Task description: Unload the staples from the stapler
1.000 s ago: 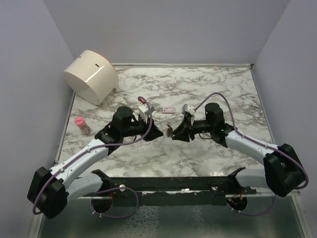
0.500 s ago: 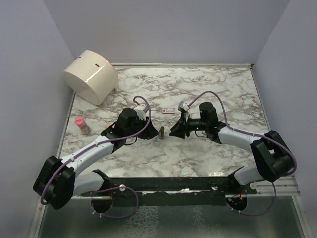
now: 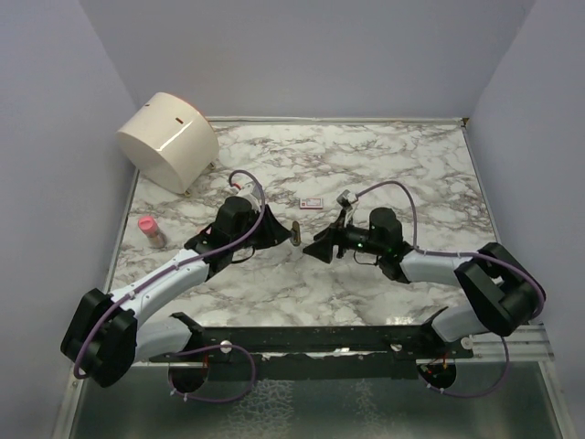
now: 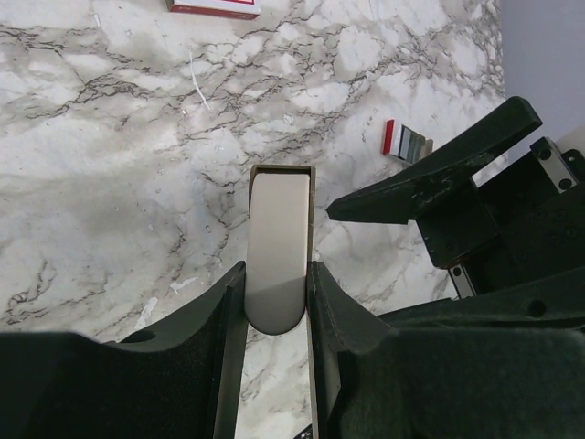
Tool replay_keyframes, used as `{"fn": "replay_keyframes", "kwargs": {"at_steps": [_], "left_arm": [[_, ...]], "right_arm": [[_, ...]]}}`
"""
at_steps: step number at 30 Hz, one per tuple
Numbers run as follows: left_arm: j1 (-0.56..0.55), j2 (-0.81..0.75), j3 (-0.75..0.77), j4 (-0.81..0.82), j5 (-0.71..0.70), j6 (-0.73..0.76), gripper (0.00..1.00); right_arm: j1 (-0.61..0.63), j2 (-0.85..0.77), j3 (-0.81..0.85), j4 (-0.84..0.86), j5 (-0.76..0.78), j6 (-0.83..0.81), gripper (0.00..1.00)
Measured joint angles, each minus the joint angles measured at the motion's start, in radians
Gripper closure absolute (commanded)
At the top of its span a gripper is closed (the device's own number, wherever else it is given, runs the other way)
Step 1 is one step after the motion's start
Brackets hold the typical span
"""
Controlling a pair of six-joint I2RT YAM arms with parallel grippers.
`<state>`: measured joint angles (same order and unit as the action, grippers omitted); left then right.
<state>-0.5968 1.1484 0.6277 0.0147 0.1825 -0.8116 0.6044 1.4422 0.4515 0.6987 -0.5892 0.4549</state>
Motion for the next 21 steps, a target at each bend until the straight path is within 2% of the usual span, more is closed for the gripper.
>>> {"fn": "replay_keyframes", "kwargs": {"at_steps": [3, 6, 10, 13, 19, 21], "left_arm": [[0.000, 0.000, 0.000, 0.003, 0.003, -0.032, 1.00], [0.000, 0.000, -0.002, 0.025, 0.014, -0.060, 1.00], [0.000, 0.000, -0.017, 0.064, 0.031, -0.078, 1.00], [0.000, 0.000, -0.030, 0.068, 0.039, -0.078, 1.00], [0.006, -0.013, -0.039, 0.075, 0.040, -0.069, 1.00], [0.011, -0.021, -0.045, 0.078, 0.036, -0.068, 1.00]], "right_arm": [[0.023, 0.033, 0.010, 0.044, 0.009, -0.015, 0.36], [0.053, 0.086, 0.025, 0.090, 0.009, -0.082, 0.45], [0.072, 0.125, 0.044, 0.103, 0.010, -0.175, 0.52], [0.077, 0.127, 0.059, 0.105, 0.014, -0.226, 0.60], [0.077, 0.163, 0.127, 0.077, 0.023, -0.291, 0.61], [0.079, 0.174, 0.140, 0.071, 0.023, -0.305, 0.65]]}}
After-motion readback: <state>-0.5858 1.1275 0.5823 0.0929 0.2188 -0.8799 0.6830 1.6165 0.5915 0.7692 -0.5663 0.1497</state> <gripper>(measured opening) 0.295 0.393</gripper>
